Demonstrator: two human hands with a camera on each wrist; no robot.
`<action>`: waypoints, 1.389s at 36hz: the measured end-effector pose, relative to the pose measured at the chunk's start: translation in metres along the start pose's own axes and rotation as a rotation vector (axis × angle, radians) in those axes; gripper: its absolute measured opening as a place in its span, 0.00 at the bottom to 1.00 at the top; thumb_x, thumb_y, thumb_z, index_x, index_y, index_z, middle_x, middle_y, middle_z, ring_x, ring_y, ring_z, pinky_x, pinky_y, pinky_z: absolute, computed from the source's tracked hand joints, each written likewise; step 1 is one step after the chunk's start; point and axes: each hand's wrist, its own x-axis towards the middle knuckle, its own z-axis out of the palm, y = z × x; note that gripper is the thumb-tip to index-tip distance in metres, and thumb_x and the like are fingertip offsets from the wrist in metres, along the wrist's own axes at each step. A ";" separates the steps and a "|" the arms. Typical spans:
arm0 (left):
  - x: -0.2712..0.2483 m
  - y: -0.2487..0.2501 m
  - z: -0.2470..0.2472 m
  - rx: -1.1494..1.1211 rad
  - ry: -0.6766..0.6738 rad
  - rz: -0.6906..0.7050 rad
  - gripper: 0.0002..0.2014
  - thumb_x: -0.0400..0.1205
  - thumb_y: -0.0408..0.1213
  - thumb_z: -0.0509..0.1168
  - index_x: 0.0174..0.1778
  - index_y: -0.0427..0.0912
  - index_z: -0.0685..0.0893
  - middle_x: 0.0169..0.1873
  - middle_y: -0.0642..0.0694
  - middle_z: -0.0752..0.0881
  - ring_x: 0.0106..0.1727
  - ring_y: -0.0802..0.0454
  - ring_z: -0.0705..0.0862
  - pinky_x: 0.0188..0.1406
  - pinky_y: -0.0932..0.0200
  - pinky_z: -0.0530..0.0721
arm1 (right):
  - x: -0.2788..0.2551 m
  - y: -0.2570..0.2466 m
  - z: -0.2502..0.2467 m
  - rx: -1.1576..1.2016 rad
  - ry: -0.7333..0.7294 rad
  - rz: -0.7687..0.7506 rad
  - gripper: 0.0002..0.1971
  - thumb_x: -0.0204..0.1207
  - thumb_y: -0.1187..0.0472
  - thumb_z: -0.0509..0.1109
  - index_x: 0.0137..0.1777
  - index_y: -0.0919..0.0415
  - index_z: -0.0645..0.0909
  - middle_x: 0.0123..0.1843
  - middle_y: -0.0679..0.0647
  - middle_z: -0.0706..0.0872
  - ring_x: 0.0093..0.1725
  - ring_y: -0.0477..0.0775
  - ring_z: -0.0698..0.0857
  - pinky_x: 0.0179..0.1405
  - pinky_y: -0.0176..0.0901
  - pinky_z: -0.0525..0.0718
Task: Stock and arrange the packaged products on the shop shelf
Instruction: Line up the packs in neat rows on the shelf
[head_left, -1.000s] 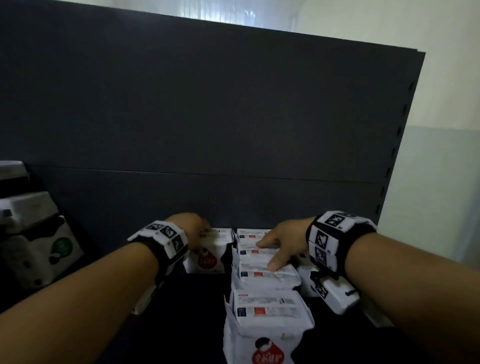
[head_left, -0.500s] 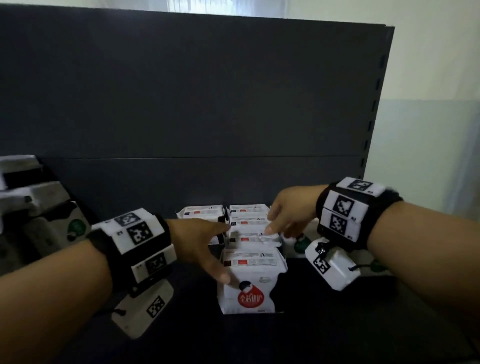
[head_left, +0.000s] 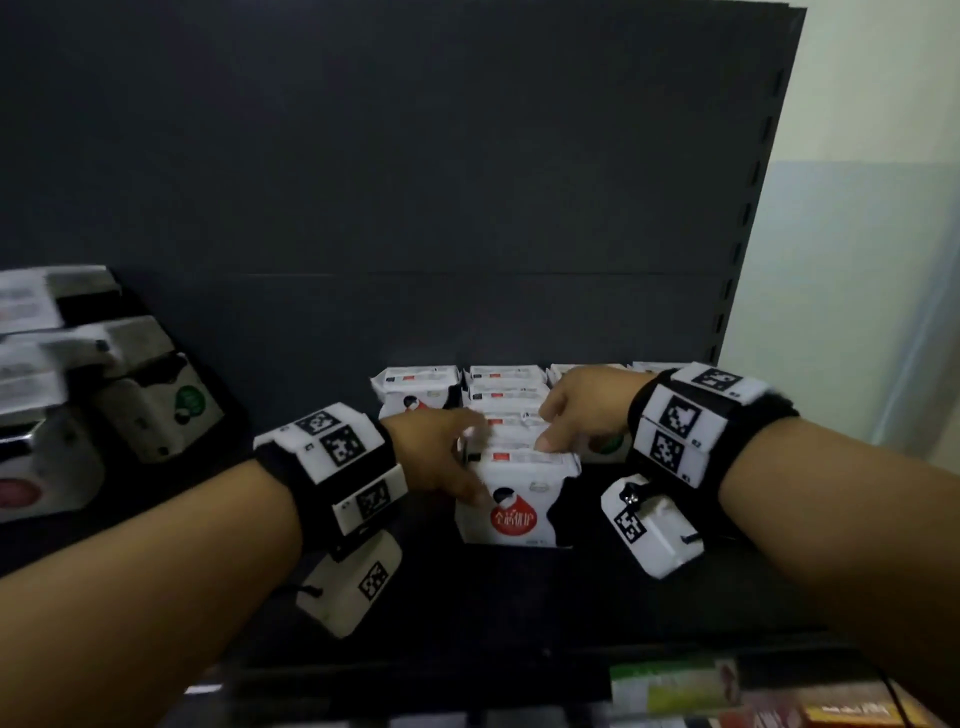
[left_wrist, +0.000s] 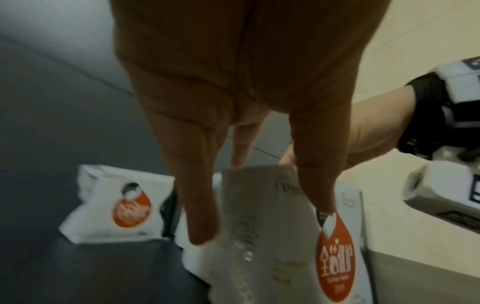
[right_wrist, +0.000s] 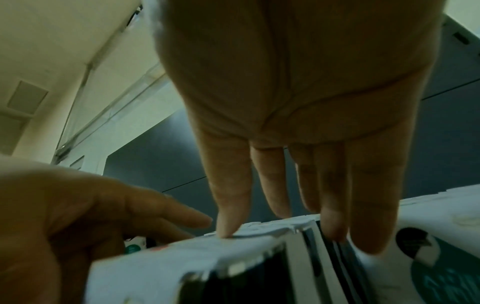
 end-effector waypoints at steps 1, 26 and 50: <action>-0.006 0.000 -0.001 0.002 0.023 -0.004 0.41 0.69 0.49 0.78 0.76 0.54 0.67 0.71 0.55 0.75 0.68 0.56 0.74 0.63 0.65 0.71 | -0.003 -0.001 0.000 0.019 0.029 -0.007 0.21 0.72 0.54 0.78 0.54 0.73 0.85 0.52 0.64 0.88 0.54 0.63 0.87 0.56 0.50 0.85; -0.173 -0.067 -0.022 0.099 0.618 -0.499 0.16 0.77 0.49 0.71 0.57 0.46 0.87 0.55 0.46 0.87 0.57 0.46 0.83 0.54 0.56 0.80 | -0.047 -0.069 0.021 0.171 0.273 -0.468 0.09 0.77 0.57 0.71 0.42 0.63 0.88 0.43 0.55 0.88 0.47 0.56 0.86 0.46 0.46 0.81; -0.259 -0.244 -0.123 0.210 0.665 -0.707 0.15 0.75 0.51 0.71 0.50 0.45 0.88 0.47 0.47 0.88 0.44 0.50 0.82 0.41 0.59 0.76 | -0.004 -0.261 0.054 0.228 0.246 -0.535 0.07 0.78 0.52 0.71 0.41 0.53 0.84 0.40 0.46 0.84 0.40 0.45 0.81 0.39 0.40 0.79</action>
